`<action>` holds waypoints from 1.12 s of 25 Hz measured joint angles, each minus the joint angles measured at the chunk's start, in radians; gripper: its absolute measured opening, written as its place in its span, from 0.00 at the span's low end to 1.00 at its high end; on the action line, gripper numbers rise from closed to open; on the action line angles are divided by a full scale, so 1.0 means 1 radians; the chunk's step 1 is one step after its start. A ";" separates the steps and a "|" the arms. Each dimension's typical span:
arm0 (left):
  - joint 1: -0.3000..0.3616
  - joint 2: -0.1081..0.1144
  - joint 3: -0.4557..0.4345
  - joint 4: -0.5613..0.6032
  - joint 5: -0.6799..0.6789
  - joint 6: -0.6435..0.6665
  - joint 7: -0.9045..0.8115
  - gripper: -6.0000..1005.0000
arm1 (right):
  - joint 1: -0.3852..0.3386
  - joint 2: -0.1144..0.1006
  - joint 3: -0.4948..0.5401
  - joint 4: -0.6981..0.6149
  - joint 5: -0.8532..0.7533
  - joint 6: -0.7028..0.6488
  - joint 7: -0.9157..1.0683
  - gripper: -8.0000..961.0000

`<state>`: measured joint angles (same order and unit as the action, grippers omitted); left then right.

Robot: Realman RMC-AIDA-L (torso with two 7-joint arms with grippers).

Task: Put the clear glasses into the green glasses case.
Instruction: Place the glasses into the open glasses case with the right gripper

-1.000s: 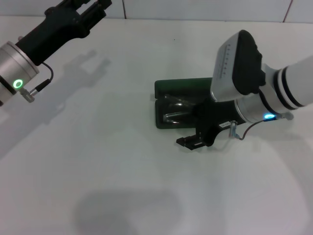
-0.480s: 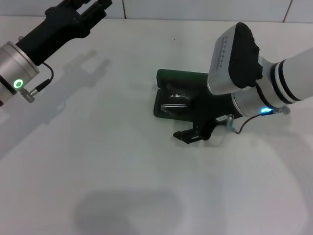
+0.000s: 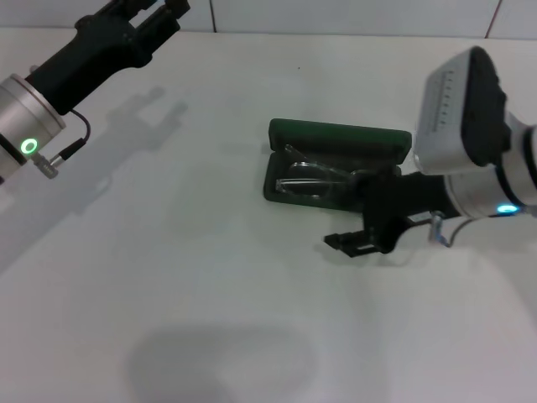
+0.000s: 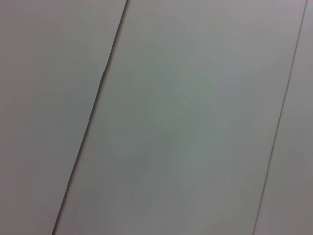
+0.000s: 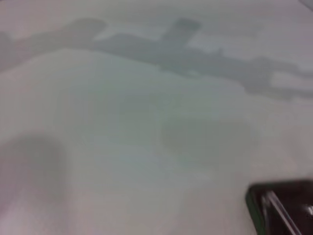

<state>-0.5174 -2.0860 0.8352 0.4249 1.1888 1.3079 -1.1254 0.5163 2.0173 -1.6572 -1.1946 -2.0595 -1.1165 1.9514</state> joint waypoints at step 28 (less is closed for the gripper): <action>-0.070 0.016 0.027 0.001 0.108 -0.074 -0.099 0.62 | -0.133 -0.001 0.254 0.007 0.124 -0.215 -0.180 0.63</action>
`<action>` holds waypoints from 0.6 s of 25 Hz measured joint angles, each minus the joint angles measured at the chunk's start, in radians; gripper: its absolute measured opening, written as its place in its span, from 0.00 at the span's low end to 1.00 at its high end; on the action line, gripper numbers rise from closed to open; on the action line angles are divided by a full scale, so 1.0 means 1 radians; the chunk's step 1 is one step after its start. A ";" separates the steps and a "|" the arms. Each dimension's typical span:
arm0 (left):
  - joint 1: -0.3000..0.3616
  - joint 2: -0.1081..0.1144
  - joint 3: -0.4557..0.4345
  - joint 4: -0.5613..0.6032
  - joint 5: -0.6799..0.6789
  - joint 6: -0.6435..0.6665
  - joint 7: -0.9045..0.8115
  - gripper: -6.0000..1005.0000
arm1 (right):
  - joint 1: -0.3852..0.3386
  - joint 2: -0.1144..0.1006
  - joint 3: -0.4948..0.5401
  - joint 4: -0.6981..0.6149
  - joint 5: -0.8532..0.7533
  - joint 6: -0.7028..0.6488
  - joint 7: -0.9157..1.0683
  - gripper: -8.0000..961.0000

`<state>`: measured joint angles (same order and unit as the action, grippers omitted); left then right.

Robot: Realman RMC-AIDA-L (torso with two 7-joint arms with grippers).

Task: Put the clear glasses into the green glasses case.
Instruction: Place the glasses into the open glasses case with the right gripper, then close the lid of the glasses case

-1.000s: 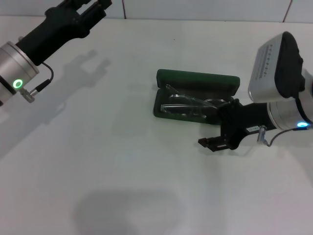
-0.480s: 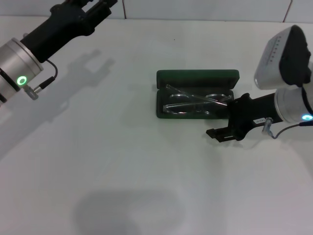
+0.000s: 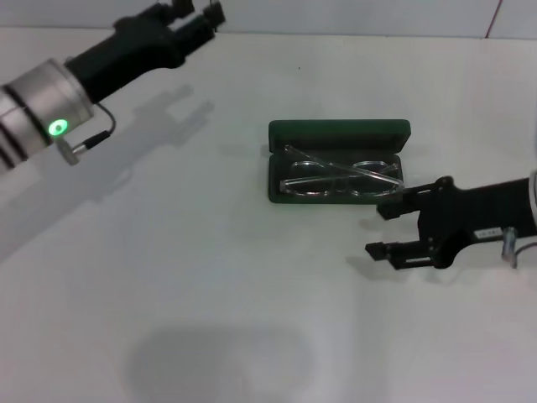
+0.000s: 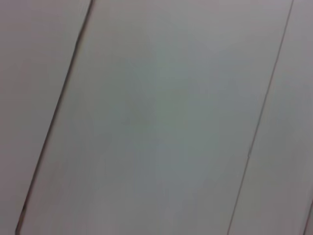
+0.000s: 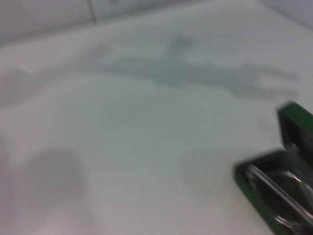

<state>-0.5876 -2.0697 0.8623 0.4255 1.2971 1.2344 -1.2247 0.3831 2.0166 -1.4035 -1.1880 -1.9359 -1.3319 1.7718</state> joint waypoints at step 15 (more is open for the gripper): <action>-0.271 -0.015 0.152 -0.003 0.327 -0.417 -0.242 0.61 | 0.065 0.011 -0.027 0.923 0.901 0.069 -0.831 0.63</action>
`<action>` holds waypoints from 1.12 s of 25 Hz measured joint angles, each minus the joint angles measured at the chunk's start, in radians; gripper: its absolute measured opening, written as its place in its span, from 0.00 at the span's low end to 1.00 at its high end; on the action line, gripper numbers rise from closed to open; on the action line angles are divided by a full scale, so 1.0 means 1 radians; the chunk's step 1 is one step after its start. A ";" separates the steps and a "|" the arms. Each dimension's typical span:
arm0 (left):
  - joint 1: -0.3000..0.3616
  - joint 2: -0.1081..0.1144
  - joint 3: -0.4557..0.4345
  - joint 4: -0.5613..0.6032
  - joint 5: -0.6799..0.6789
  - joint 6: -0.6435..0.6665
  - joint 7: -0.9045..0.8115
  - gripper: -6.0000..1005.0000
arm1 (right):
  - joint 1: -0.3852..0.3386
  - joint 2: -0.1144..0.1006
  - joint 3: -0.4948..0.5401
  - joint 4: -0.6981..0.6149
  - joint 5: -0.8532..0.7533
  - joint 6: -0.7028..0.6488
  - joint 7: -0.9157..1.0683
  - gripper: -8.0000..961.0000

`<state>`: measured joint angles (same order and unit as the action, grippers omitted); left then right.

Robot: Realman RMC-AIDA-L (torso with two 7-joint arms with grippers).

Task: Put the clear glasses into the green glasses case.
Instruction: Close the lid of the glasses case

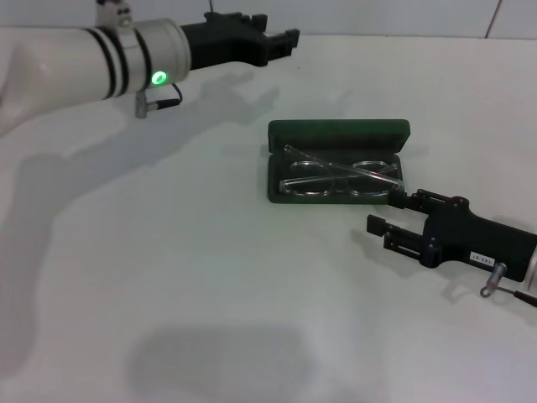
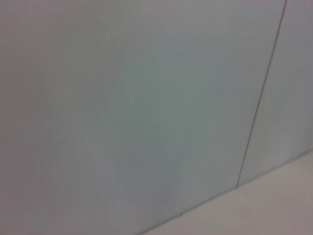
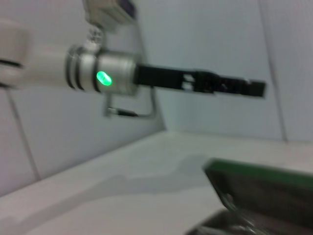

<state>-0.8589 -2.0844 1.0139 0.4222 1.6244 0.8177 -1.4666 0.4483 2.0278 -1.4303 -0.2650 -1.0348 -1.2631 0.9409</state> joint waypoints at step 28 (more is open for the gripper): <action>-0.053 -0.015 0.488 -0.007 -0.008 -0.216 -0.133 0.61 | 0.112 0.000 -0.038 0.069 0.024 0.119 0.008 0.63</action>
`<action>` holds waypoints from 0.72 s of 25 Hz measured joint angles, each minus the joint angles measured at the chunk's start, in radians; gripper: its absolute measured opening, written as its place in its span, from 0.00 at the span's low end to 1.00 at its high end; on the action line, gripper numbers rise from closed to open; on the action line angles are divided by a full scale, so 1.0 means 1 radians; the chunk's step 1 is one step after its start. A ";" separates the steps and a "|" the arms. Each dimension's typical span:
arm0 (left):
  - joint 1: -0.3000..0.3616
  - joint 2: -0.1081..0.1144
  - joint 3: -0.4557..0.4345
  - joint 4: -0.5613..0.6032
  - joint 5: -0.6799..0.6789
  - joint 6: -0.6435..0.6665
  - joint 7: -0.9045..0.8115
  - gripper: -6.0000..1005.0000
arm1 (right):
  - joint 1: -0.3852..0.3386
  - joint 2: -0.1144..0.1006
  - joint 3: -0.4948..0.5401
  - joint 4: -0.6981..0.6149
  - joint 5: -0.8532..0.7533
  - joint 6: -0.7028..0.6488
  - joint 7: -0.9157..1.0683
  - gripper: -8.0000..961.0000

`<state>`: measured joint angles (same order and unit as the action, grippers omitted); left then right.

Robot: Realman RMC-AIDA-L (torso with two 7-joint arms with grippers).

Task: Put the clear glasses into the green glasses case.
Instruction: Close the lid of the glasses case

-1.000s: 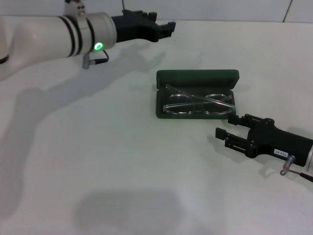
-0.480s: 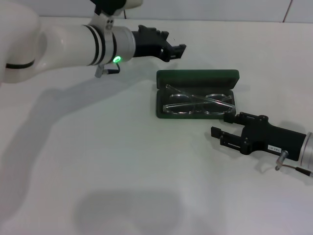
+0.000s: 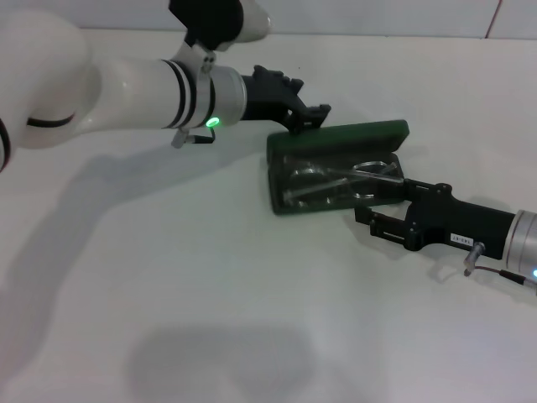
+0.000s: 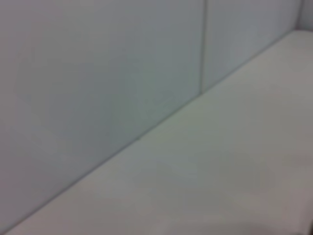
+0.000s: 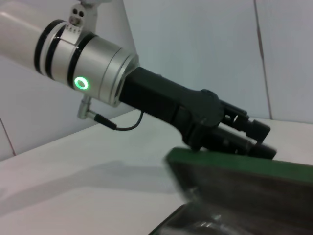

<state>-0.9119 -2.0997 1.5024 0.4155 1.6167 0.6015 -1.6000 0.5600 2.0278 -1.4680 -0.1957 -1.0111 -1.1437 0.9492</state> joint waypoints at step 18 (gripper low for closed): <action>0.021 0.000 0.141 0.034 0.000 0.016 -0.032 0.61 | 0.022 0.000 0.000 0.001 0.005 0.017 0.028 0.63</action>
<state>-0.8912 -2.1001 1.6437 0.4497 1.6168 0.6178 -1.6321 0.5816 2.0279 -1.4680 -0.1948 -1.0064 -1.1270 0.9770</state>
